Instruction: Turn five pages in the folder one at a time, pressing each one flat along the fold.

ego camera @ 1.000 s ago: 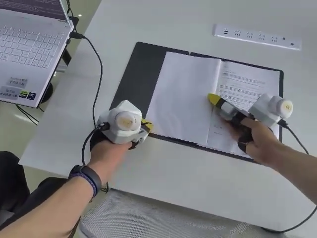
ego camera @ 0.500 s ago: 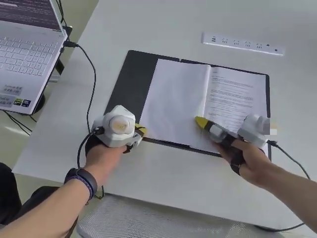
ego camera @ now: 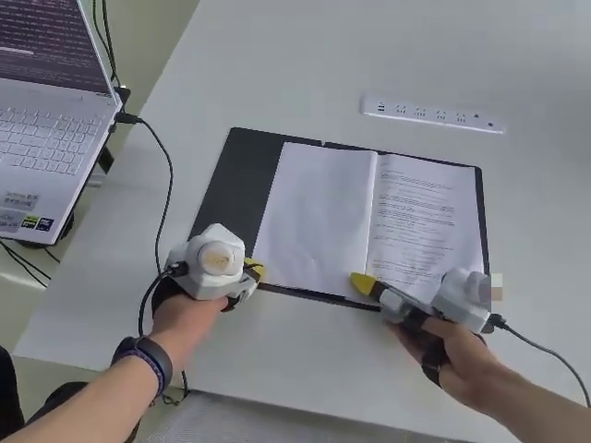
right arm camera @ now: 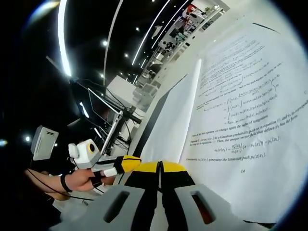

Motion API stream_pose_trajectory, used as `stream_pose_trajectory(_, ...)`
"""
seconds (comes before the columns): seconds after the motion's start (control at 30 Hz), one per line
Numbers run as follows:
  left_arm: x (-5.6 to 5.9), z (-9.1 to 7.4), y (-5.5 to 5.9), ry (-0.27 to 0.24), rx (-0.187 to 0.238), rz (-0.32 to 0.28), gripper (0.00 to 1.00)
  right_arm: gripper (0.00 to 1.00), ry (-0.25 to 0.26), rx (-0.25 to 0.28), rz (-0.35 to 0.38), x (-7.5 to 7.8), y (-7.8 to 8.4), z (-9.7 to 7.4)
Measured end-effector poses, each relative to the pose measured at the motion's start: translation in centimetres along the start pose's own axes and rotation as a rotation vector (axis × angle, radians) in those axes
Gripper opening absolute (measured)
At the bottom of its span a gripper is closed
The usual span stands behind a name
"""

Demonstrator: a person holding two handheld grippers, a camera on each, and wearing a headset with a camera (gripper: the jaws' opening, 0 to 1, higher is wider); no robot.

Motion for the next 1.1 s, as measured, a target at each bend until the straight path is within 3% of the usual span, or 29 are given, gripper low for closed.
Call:
stream_pose_trajectory(0.37,0.1,0.1,-0.1,0.008,-0.032,0.004,0.0,0.0,0.047,0.017,0.03,0.5,0.7,-0.5)
stream_pose_trajectory(0.5,-0.2,0.1,-0.2,0.024,-0.043,-0.035,0.0,0.0,0.053,-0.005,0.064,0.1,1.3,-0.9)
stream_pose_trajectory(0.67,0.2,0.1,-0.3,0.025,-0.055,-0.04,0.0,0.0,0.037,-0.03,0.026,-0.8,1.9,-1.5)
stream_pose_trajectory(0.8,0.8,-0.2,-0.6,0.034,-0.071,-0.033,0.06,0.0,0.038,-0.04,0.008,-1.0,2.1,-2.0)
stream_pose_trajectory(0.87,0.9,-0.7,-1.0,0.029,-0.064,-0.036,0.07,0.0,0.042,-0.037,-0.01,-1.1,1.8,-2.3)
stream_pose_trajectory(0.93,1.0,-1.3,-1.7,0.019,-0.029,-0.039,0.09,0.0,0.05,-0.035,-0.025,-1.2,1.5,-2.6)
stream_pose_trajectory(1.1,1.0,-2.1,-2.3,0.012,-0.009,-0.042,0.14,0.02,0.042,-0.041,-0.062,-1.6,0.7,-3.6)
Point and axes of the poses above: the centre of the closed fingertips' face, and the gripper's own axes: z roughly forward along the fingers, x roughly to its right, y roughly out of its underside, the point moved 4 cm from there along -z, roughly backward along the fingers, and after that the axes turned 6 degrees about -z, right-handed, at the moved point
